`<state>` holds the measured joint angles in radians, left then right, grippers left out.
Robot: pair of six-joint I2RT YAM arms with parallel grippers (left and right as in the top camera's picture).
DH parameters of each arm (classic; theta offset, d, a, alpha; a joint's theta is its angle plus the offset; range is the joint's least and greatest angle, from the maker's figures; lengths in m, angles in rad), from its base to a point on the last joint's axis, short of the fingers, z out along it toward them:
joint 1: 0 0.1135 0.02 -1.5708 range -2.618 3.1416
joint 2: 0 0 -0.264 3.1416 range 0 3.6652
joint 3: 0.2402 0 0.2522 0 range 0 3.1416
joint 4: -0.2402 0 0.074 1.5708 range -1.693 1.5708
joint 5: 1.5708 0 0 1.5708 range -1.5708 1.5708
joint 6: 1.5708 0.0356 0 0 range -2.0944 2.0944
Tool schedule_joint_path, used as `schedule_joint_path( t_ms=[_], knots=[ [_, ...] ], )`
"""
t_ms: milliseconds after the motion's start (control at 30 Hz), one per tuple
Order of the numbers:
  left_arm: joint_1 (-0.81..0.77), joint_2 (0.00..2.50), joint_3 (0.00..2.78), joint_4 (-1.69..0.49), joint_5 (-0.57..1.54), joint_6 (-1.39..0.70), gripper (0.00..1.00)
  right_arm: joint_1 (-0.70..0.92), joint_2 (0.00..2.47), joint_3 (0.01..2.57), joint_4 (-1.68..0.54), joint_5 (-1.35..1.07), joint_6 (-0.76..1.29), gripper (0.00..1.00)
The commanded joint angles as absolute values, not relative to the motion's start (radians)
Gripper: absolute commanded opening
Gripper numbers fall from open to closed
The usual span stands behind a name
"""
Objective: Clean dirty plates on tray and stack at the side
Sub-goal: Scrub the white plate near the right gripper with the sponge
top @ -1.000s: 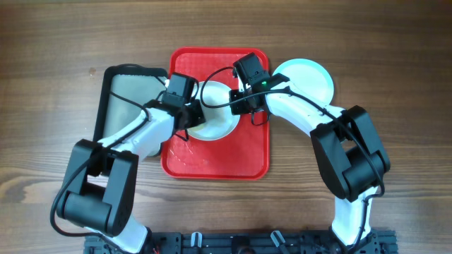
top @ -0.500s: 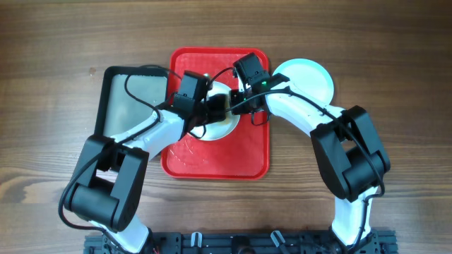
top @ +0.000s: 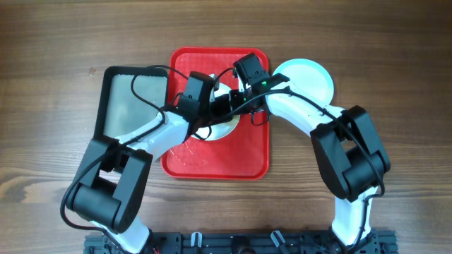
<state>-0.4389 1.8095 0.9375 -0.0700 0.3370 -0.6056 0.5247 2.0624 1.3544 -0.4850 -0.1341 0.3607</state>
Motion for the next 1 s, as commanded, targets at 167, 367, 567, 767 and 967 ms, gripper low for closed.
schedule_joint_path(
  t_ms=[167, 367, 567, 767, 967],
  knots=[
    [-0.464, 1.853, 0.933, -0.033, 0.313, -0.616, 0.04, 0.531, 2.062, 1.348, -0.491, -0.130, 0.341, 0.04],
    [-0.457, 1.894, 0.933, -0.006, 0.313, -0.615, 0.04, 0.531, 2.062, 1.348, -0.491, -0.130, 0.341, 0.04],
    [-0.455, 1.902, 0.933, -0.016, 0.281, -0.614, 0.04, 0.531, 2.062, 1.348, -0.491, -0.130, 0.341, 0.04],
    [-0.418, 1.900, 0.933, -0.072, 0.260, -0.613, 0.04, 0.531, 2.062, 1.348, -0.491, -0.130, 0.340, 0.04],
    [-0.355, 1.896, 0.933, -0.117, 0.260, -0.607, 0.04, 0.531, 2.062, 1.348, -0.491, -0.130, 0.341, 0.04]
  ],
)
